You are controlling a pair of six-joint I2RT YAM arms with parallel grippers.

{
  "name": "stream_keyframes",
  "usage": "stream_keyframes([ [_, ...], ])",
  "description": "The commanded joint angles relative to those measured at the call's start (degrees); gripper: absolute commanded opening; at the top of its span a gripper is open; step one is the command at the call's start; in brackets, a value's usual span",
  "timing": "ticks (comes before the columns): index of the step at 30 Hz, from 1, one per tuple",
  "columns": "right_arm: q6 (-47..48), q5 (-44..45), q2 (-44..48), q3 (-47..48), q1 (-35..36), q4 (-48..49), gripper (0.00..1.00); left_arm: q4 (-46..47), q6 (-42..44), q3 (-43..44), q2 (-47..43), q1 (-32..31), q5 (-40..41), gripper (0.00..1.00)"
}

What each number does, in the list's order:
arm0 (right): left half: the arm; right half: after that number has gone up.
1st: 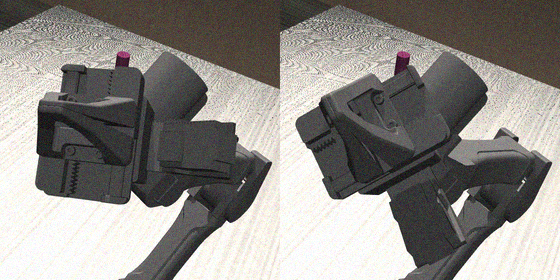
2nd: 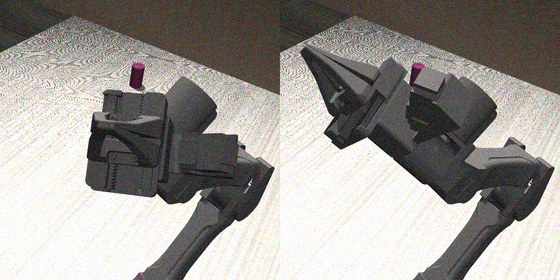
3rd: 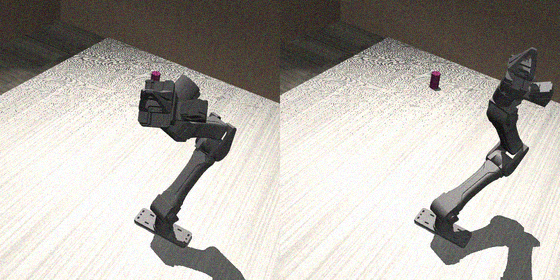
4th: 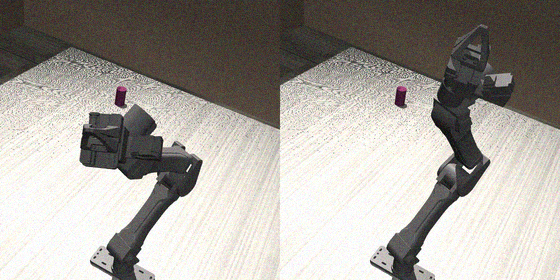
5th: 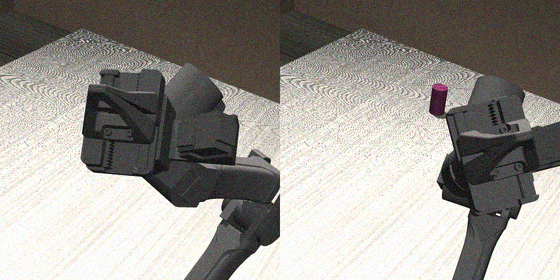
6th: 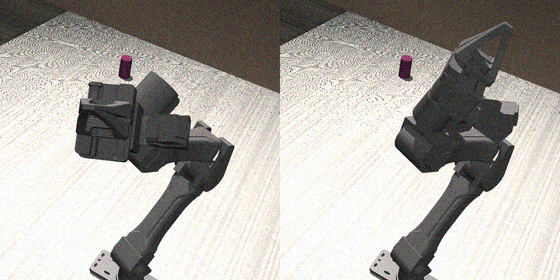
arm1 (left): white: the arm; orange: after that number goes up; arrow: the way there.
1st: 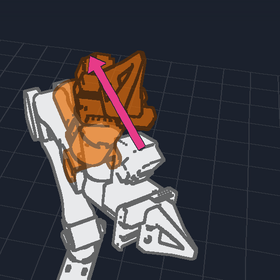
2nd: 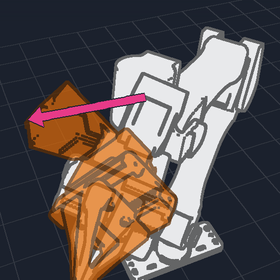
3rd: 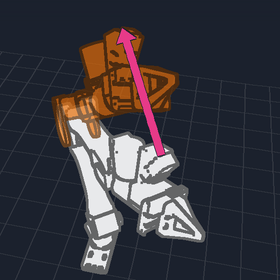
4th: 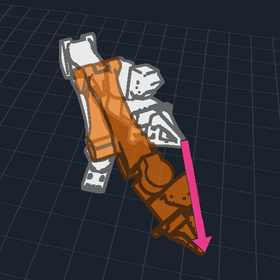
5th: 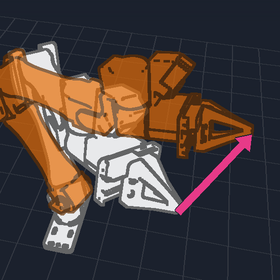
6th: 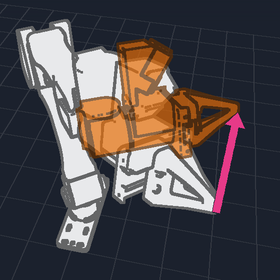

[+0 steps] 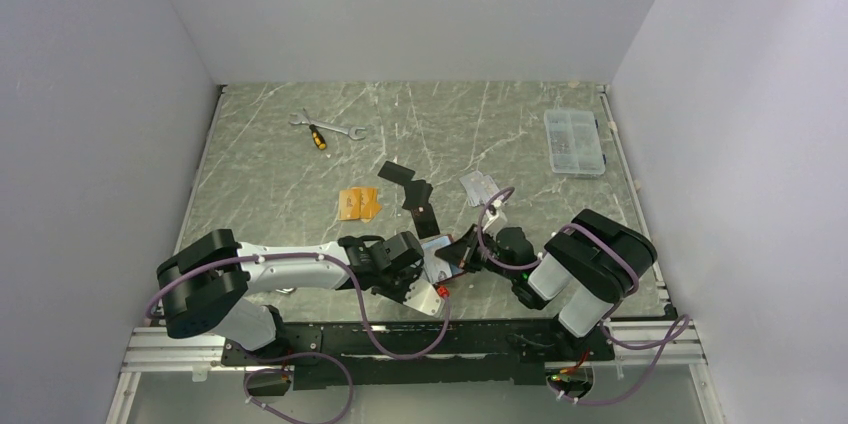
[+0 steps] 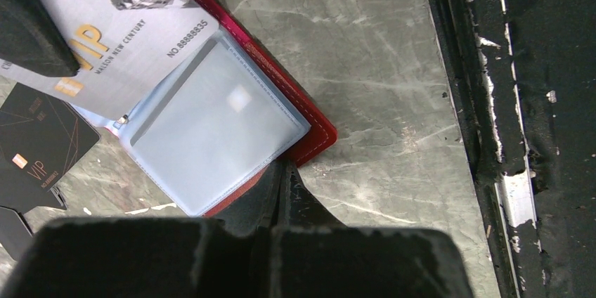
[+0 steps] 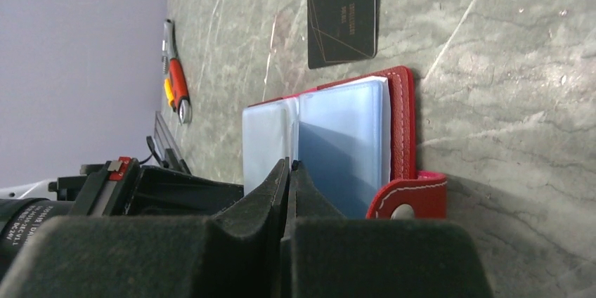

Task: Put the credit cards into the card holder
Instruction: Insert the credit card into the card holder.

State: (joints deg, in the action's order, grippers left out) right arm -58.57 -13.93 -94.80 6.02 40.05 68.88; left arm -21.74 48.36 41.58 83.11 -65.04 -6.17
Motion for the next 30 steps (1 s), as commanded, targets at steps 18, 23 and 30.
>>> stream_keyframes([
  [18,-4.6,5.5,-7.5,0.2,0.1,15.9,0.00,-0.9,-0.5,1.8,0.7,-0.3,-0.5,0.00],
  [23,-7.2,4.7,-12.2,-0.2,0.5,22.4,0.00,-0.8,-0.7,1.8,0.5,-0.3,0.1,0.00],
  [30,-9.5,4.0,-17.3,-1.3,0.7,29.1,0.00,-0.8,-0.9,1.8,0.5,-0.3,0.4,0.00],
])
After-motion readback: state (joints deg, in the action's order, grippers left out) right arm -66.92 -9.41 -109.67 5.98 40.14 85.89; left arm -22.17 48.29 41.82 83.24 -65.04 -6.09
